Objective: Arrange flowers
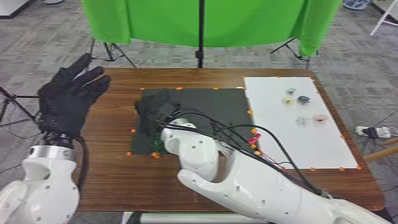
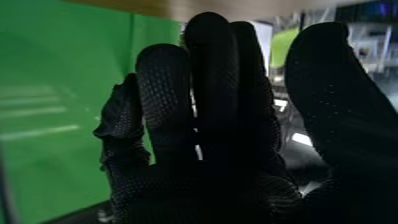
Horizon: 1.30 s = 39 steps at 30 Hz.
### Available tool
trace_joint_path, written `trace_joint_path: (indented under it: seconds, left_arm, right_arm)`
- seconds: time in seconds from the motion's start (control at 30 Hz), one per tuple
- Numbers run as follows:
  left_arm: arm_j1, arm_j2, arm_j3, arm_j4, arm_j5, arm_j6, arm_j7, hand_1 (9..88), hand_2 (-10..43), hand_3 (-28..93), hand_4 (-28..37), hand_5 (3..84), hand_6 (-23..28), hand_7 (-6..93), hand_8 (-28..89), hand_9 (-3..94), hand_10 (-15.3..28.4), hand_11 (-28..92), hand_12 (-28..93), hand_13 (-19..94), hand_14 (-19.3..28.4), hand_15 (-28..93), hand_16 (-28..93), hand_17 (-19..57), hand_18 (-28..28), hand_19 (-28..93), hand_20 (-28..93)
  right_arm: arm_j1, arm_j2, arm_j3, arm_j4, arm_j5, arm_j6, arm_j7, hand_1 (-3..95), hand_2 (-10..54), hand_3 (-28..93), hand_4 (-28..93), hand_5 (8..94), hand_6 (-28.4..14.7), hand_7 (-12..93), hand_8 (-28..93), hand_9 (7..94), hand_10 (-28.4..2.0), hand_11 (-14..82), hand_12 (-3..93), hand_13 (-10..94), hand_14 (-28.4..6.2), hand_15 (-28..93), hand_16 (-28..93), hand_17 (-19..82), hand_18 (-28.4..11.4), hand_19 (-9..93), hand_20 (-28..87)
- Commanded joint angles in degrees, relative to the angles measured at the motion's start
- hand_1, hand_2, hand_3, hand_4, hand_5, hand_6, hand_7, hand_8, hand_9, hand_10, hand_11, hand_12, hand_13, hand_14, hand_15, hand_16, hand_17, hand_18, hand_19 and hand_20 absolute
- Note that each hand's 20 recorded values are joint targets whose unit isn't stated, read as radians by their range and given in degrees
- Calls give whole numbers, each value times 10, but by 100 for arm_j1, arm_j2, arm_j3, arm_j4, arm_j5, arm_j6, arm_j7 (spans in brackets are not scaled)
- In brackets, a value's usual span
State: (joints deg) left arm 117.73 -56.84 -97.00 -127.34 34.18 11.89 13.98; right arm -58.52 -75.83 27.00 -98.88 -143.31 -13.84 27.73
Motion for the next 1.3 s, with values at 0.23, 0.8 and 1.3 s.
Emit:
trace_joint_path:
  seconds: [0.23, 0.8, 1.3]
  left_arm:
    - [1186, -208, -81, -62, -244, 315, 476, 205, 101, 789, -283, 374, 99, 111, -93, 337, 204, 249, 101, 241, 271, 500, -95, -101, 247, 548, 86]
    - [1371, -99, 114, -66, -363, 377, 842, 205, 101, 791, -283, 374, 98, 112, -93, 336, 204, 251, 101, 241, 271, 501, -95, -102, 247, 547, 87]
    - [1320, -198, 138, -32, -326, 313, 755, 212, 99, 791, -283, 374, 98, 113, -93, 337, 204, 252, 100, 240, 270, 502, -96, -102, 247, 548, 88]
  right_arm:
    - [-1265, 2988, 2324, -1280, 1977, 1332, 1236, 364, -95, 779, -283, 582, -1, 170, -133, 627, -165, 284, 141, 540, -138, 684, 94, 177, -273, 762, 455]
    - [-2165, 4234, 3029, -610, 2081, 1002, 2325, 384, -95, 814, -283, 539, 14, 178, -139, 598, -167, 254, 143, 522, -134, 684, 85, 175, -275, 760, 429]
    - [-1508, 4095, 1836, -25, 1735, 1231, 2465, 398, -95, 796, -283, 585, 37, 175, -144, 640, -153, 281, 145, 555, -123, 715, 88, 181, -283, 776, 445]
